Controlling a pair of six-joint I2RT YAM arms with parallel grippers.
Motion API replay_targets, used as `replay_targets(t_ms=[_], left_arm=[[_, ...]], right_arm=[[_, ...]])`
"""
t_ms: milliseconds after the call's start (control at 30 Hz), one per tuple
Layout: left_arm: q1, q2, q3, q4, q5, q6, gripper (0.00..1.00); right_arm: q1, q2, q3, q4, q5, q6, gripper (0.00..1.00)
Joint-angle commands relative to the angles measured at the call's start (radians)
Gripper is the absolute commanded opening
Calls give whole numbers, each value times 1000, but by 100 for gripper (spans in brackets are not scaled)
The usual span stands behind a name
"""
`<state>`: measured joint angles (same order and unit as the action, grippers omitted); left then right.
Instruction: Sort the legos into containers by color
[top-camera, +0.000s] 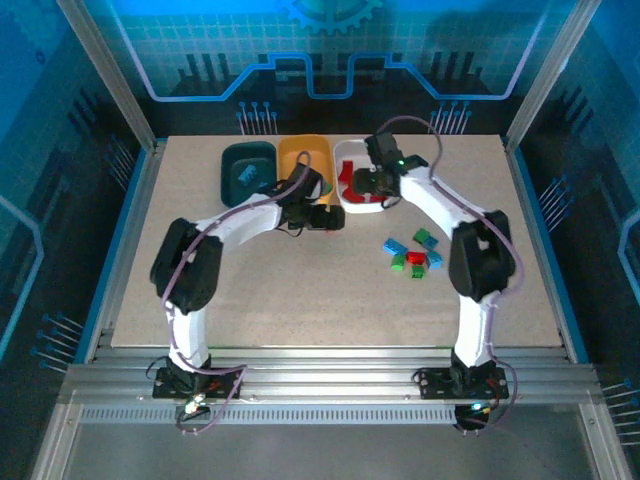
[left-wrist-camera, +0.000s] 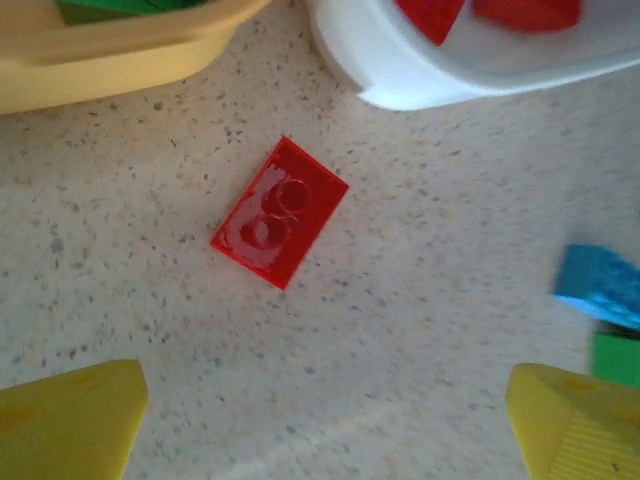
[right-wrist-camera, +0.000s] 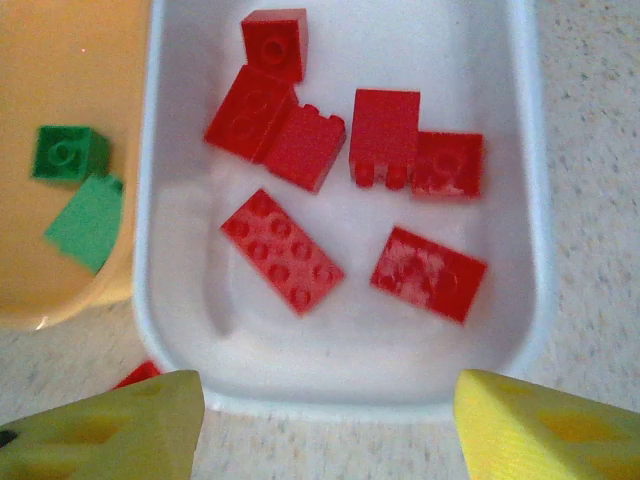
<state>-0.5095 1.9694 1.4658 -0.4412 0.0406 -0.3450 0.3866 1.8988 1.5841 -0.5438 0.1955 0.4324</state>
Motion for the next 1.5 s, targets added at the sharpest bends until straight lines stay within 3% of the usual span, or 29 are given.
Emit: replay_targets(t_ms=[0, 267, 567, 933, 1267, 1467], left_arm=[[-6, 68, 37, -117, -121, 159, 94], [-32, 152, 109, -78, -133, 264, 92], [-38, 255, 206, -85, -145, 327, 88], [-38, 306, 271, -68, -129, 344, 73], [-53, 279, 218, -49, -131, 379, 43], [-79, 239, 169, -23, -135, 394, 35]], right_arm=[[-23, -206, -194, 113, -58, 66, 69], [-43, -547, -525, 153, -77, 98, 71], [-97, -744, -667, 118, -97, 90, 72], [-107, -793, -699, 93, -99, 65, 72], [-127, -787, -737, 117, -118, 60, 71], [-139, -787, -748, 127, -129, 58, 71]])
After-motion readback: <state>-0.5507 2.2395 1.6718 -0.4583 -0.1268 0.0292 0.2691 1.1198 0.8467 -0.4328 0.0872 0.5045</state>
